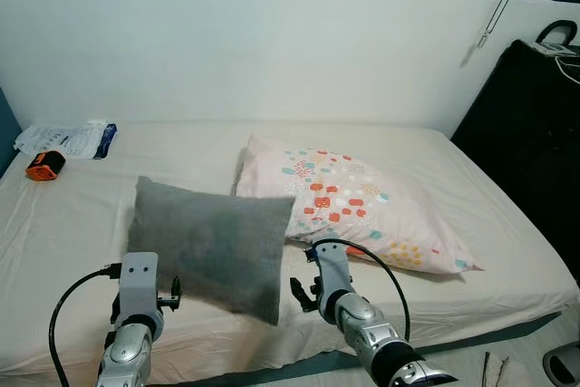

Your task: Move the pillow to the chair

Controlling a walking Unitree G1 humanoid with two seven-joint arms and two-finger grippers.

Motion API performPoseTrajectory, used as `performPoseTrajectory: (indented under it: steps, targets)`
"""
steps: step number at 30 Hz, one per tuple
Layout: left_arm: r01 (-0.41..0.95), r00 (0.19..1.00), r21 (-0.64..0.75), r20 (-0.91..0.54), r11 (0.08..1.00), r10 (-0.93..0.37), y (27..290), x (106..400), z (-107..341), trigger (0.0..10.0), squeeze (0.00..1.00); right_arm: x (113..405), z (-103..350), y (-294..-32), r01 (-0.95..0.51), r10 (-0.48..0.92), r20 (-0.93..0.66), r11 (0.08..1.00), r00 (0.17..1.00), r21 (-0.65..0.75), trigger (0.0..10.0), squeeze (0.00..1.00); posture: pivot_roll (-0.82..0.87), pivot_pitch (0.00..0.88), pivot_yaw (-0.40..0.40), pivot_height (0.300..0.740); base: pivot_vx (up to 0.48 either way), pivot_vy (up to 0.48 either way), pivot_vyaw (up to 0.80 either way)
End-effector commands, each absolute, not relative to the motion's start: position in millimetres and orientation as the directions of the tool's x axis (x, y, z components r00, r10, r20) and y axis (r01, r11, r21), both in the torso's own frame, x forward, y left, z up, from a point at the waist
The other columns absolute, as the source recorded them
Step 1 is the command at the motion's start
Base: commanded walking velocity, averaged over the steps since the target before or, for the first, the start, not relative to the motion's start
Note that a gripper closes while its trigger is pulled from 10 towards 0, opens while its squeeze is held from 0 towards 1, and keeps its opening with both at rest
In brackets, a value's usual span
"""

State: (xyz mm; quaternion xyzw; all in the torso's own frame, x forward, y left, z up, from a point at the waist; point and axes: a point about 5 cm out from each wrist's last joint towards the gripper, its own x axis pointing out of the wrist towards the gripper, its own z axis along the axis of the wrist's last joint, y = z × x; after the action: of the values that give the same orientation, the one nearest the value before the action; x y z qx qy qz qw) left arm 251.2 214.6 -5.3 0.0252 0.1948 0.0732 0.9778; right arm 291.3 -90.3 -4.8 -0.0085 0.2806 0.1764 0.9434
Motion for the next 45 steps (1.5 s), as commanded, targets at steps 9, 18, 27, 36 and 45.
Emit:
performPoseTrajectory:
  steps: [9, 18, 27, 36, 45]
  targets:
    - [-0.206, 0.930, 0.064, -0.297, 0.976, 0.216, 233.3, 249.3, 11.1, 10.0, 0.00, 307.1, 16.4, -111.3, -0.254, 0.253, -0.363, 0.966, 0.897, 0.048, 10.0, 0.00, 0.08, 0.000, -0.105, 0.740, 0.000, 0.000, 0.00]
    - [-0.190, 0.965, 0.009, -0.182, 0.982, 0.188, 217.5, 269.9, 29.2, 10.0, 0.00, 325.5, 42.7, -129.4, -0.195, 0.176, -0.243, 0.979, 0.954, -0.056, 10.0, 0.00, 0.03, 0.000, -0.085, 0.740, 0.000, 0.000, 0.00]
    - [0.003, 0.976, 0.118, -0.217, 0.993, 0.023, 172.9, 285.9, 32.8, 10.0, 0.00, 337.8, 57.0, -145.8, -0.157, 0.146, -0.207, 0.987, 0.967, -0.041, 10.0, 0.00, 0.03, 0.000, -0.114, 0.710, 0.000, 0.000, 0.00]
    - [-0.107, 0.968, 0.064, -0.222, 0.992, 0.118, 180.2, 292.0, 40.7, 10.0, 0.00, 334.2, 51.1, -136.3, -0.170, 0.156, -0.238, 0.985, 0.959, -0.037, 10.0, 0.00, 0.04, 0.000, -0.108, 0.671, 0.000, 0.000, 0.00]
    - [-0.190, 0.953, 0.063, -0.226, 0.980, 0.200, 196.3, 289.4, 42.5, 10.0, 0.00, 334.4, 50.2, -143.6, -0.133, 0.122, -0.241, 0.991, 0.963, -0.033, 10.0, 0.00, 0.04, 0.002, -0.110, 0.636, 0.000, 0.000, 0.00]
